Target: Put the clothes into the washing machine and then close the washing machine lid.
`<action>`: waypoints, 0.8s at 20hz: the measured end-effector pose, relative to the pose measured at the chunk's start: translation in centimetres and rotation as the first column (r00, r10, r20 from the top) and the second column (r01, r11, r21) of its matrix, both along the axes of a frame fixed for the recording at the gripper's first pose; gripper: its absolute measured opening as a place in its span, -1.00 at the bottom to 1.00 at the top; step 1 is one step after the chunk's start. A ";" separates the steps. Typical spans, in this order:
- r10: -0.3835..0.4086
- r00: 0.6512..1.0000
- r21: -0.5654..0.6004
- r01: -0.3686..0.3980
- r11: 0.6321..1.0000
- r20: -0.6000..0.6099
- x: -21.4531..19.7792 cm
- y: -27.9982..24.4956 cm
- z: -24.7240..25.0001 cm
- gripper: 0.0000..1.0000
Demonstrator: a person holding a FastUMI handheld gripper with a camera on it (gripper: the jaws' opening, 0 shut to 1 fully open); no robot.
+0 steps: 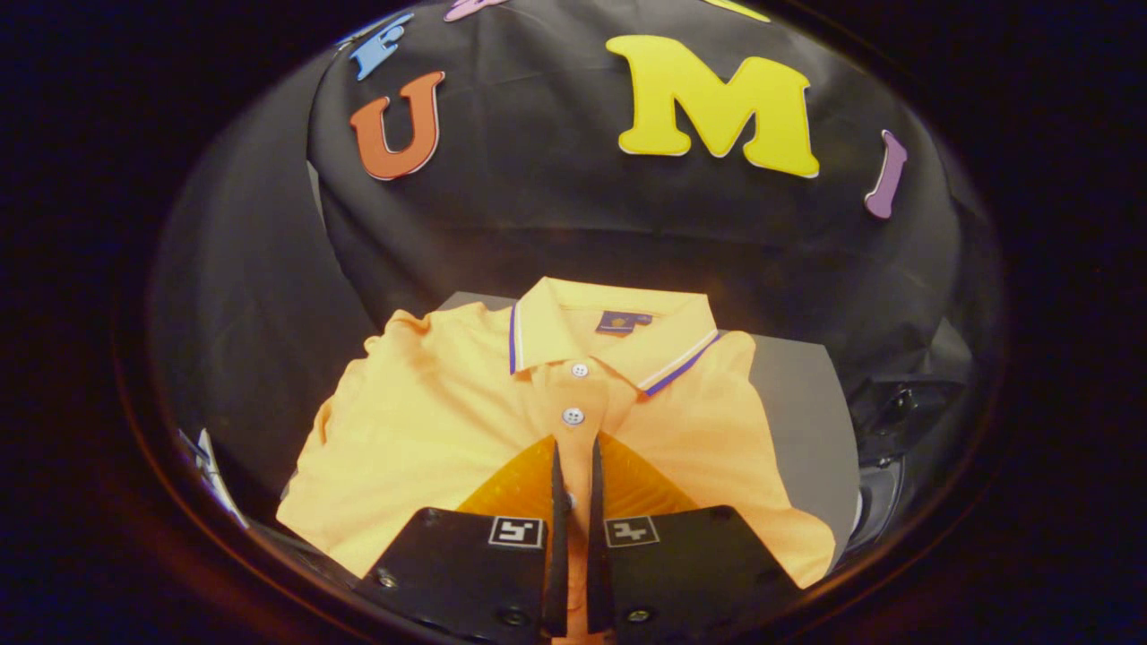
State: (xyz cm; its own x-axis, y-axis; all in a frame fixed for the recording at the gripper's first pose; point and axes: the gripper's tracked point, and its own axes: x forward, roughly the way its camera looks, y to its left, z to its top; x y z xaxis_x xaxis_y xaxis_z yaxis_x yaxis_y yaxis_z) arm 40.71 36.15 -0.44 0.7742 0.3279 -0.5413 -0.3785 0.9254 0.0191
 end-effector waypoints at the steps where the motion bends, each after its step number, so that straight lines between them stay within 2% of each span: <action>1: 0.009 1.000 0.019 -0.009 1.000 -0.005 -0.2 -0.1 -0.1 -0.80; 4: 0.028 1.000 0.072 -0.028 0.997 0.001 -1.6 -0.9 0.4 -0.85; 10: 0.050 0.990 0.132 -0.067 0.989 0.129 -5.7 -3.8 4.7 -0.87; 16: 0.019 0.953 0.185 -0.079 0.979 0.304 -10.9 -8.4 12.1 -0.87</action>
